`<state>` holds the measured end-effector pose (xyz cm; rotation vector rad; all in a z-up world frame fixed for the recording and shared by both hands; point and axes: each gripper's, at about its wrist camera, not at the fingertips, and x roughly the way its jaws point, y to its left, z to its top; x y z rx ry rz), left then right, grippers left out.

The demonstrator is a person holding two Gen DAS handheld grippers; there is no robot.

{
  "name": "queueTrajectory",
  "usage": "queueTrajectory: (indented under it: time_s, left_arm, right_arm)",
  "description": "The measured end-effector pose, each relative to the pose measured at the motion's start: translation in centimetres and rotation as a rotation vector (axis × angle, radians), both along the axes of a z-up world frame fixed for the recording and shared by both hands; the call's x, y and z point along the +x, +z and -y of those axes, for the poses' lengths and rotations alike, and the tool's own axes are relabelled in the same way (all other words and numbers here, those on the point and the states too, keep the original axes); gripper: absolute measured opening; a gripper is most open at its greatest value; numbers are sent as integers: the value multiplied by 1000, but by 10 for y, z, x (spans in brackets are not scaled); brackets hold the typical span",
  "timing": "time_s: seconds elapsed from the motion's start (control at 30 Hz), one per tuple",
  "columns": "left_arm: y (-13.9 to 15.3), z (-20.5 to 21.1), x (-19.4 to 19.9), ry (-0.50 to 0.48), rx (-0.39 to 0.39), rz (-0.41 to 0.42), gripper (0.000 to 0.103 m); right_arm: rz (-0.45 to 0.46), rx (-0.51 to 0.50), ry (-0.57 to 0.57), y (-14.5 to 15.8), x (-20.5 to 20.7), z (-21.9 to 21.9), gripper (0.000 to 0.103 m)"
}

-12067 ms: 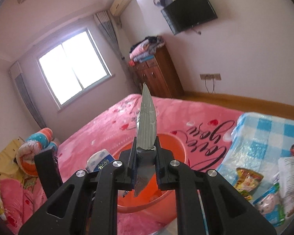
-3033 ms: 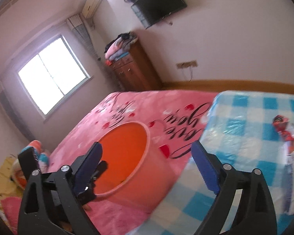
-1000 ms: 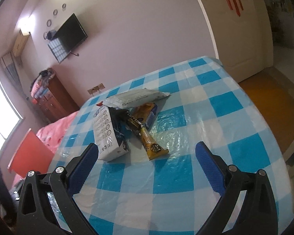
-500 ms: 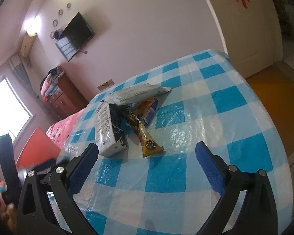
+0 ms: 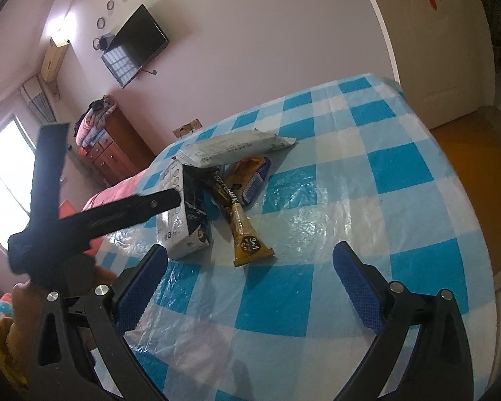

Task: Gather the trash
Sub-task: 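Grasp the white milk carton with left tool while right tool grasps the coffee stick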

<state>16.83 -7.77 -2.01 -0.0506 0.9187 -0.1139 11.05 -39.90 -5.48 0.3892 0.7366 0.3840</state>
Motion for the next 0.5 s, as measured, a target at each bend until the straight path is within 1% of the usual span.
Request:
queueTrajectory:
  time_s: [0.07,0.1,0.17,0.2,0.3,0.4,0.5]
  left_arm:
    - [-5,0,11,18,-3,-17,92]
    - [-8,-2,16,24,-19,-29,92]
    - [-12,-4,24,33,-28,-45,81]
    - [-14,-4,26,37,-26,-51,80]
    - [-19,-6,31,34,-55,-64,77]
    - [-19,-5,31,26,-48,-53,76]
    - [-20,-10,30,24,-69,-52,75]
  right_arm:
    - [-15,16,8,-2,4,2,98]
    - [-20,21,12,-3,5,2,98]
    - [-32,24,20,-4,9,2,98]
    - [-37,27,25,-4,10,1,98]
    - [-57,43,40,-4,15,-1,98]
    - [-79,45,49,-3,20,-5,98]
    - [-97,45,50,-3,24,-8,98]
